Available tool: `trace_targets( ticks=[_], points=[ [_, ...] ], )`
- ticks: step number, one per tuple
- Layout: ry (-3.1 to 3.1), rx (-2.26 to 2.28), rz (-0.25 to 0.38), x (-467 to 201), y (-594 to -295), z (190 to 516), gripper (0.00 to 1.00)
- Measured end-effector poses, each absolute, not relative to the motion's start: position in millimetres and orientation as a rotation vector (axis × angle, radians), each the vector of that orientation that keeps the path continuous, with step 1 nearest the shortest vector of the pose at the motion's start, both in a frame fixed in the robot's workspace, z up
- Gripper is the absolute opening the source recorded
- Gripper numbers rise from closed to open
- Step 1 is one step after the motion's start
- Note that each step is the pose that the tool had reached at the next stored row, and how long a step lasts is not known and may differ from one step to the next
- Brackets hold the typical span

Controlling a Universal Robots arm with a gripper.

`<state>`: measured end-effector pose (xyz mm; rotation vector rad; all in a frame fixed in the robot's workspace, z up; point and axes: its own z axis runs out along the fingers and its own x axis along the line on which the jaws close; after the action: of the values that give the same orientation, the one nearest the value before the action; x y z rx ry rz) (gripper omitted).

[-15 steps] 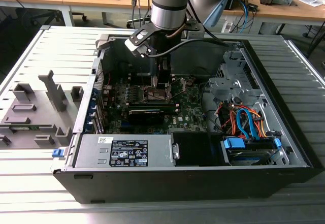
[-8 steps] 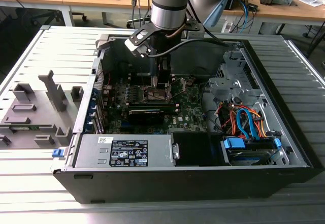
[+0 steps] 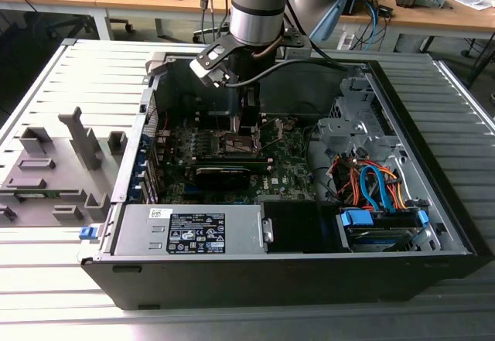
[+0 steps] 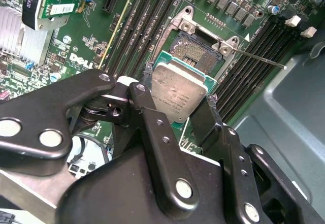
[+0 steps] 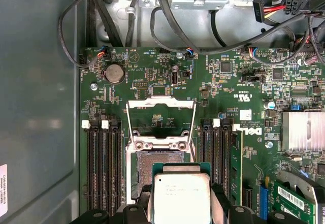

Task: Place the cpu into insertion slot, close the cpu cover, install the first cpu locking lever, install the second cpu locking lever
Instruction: 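Place the cpu into insertion slot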

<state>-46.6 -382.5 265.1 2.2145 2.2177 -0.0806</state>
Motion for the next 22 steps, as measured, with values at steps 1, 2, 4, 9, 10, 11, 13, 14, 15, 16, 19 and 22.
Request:
trace_targets(
  ticks=[1,2,4,9,10,11,13,14,15,16,19,22],
  points=[
    [2.217,2.215,-0.081,-46.6,-382.5,265.1,0.54],
    [2.217,2.215,-0.081,-46.6,-382.5,265.1,0.54],
    [2.216,2.216,-0.081,-46.6,-382.5,265.1,0.54],
    [2.213,2.219,-0.081,-46.6,-382.5,265.1,0.54],
    [2.212,2.220,-0.081,-46.6,-382.5,265.1,0.54],
    [2.212,2.220,-0.081,-46.6,-382.5,265.1,0.54],
    [2.211,2.221,-0.081,-46.6,-382.5,265.1,0.54],
    [2.210,2.222,-0.081,-46.6,-382.5,265.1,0.54],
    [2.210,2.222,-0.081,-46.6,-382.5,265.1,0.54],
    [2.209,2.223,-0.081,-46.6,-382.5,265.1,0.54],
    [2.208,2.224,-0.081,-46.6,-382.5,265.1,0.54],
    [2.206,2.226,-0.081,-46.6,-382.5,265.1,0.54]
  ],
)
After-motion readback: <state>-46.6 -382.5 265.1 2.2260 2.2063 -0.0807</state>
